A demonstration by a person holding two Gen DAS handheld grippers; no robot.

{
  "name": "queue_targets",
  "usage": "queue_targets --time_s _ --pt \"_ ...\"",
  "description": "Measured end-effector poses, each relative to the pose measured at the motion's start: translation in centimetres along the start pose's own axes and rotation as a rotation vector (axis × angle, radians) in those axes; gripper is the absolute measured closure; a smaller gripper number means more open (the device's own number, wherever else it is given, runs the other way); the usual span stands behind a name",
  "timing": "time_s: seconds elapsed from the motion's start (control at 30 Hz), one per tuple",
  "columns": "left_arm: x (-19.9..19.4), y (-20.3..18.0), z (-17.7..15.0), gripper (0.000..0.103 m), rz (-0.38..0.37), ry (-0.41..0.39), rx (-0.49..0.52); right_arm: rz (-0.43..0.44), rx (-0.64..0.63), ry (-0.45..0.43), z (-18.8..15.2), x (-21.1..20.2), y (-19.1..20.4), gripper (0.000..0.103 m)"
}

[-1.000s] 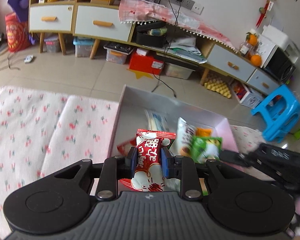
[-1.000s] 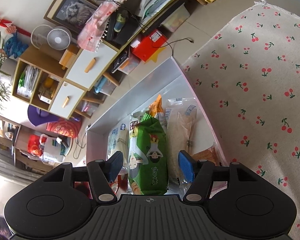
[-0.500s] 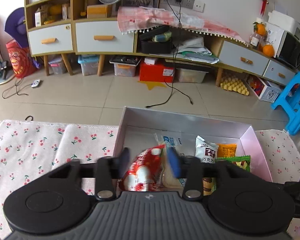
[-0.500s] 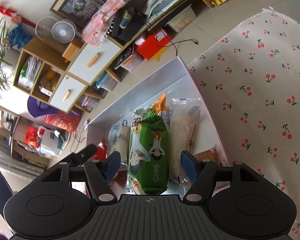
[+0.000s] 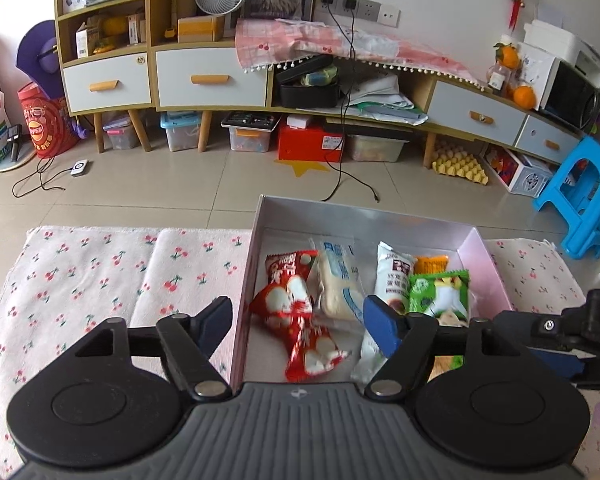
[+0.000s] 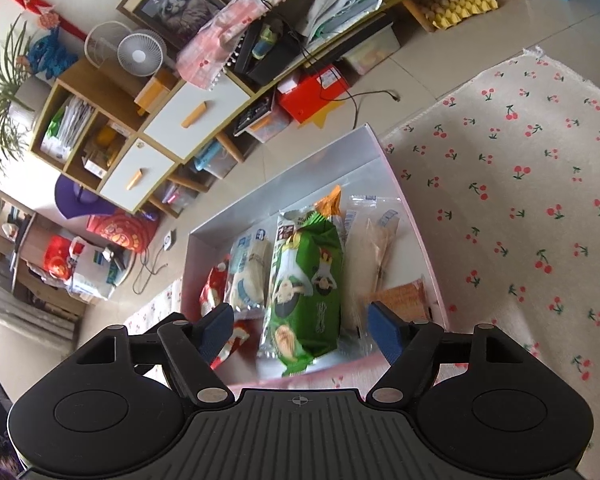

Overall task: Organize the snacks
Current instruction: 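Release the red candy packet and green chip bag into the pink box, then grasp the gold bar with the left gripper while the right grasps the cream packet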

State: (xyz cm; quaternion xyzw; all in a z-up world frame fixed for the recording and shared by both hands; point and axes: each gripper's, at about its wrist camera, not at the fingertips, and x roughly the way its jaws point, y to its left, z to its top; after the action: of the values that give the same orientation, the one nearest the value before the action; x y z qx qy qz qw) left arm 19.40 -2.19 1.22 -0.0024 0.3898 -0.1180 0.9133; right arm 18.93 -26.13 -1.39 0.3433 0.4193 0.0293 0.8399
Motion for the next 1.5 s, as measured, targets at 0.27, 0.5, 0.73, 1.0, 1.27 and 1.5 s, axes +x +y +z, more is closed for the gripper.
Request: queue_targets --time_s 0.27,0.5,0.73,1.0,1.27,1.5 --pt "-2.2 0.4 -1.5 0.022 -0.037 0.021 -0.017 -0.033 -0.037 0.009 -1.3 -2.6 0.9 0.022" --pt "-3.9 1.2 -2.7 0.012 -0.064 0.057 -0.036 -0.047 -0.074 0.035 -3.0 -4.1 1.3 0.021" --pt "-5.4 1.9 -4.7 0.003 -0.087 0.111 0.010 -0.079 -0.164 0.076 -5.1 -4.9 1.8 0.017" --pt "-5.7 2.7 -7.5 0.001 -0.087 0.153 0.029 -0.142 -0.227 0.146 -7.6 -4.1 1.4 0.016" --pt "-5.7 2.5 -9.9 0.006 -0.094 0.240 0.140 -0.162 -0.249 0.233 -9.9 -3.3 1.8 0.016" --pt "-4.6 2.4 -11.6 0.019 -0.123 0.342 0.155 -0.177 -0.261 0.279 -11.2 -2.4 2.3 0.016"
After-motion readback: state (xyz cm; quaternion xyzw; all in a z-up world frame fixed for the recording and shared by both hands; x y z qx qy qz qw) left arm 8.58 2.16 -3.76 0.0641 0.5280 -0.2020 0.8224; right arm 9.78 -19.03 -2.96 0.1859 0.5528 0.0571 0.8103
